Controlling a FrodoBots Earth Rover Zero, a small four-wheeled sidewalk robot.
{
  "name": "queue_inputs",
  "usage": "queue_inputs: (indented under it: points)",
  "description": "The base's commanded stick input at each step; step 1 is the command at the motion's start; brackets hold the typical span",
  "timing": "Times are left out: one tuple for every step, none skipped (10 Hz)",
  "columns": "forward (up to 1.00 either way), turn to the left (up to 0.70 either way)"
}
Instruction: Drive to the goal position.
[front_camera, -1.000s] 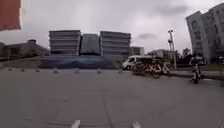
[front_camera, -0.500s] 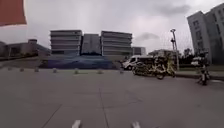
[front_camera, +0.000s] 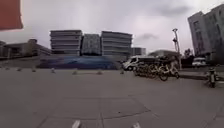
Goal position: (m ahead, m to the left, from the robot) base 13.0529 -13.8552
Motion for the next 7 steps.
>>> queue_inputs:
  points:
    - [0.70,0.00]
    - [0.70,0.00]
    - [0.70,0.00]
    - [0.70,0.00]
    - [0.70,0.00]
    - [0.70,0.00]
    - [0.70,0.00]
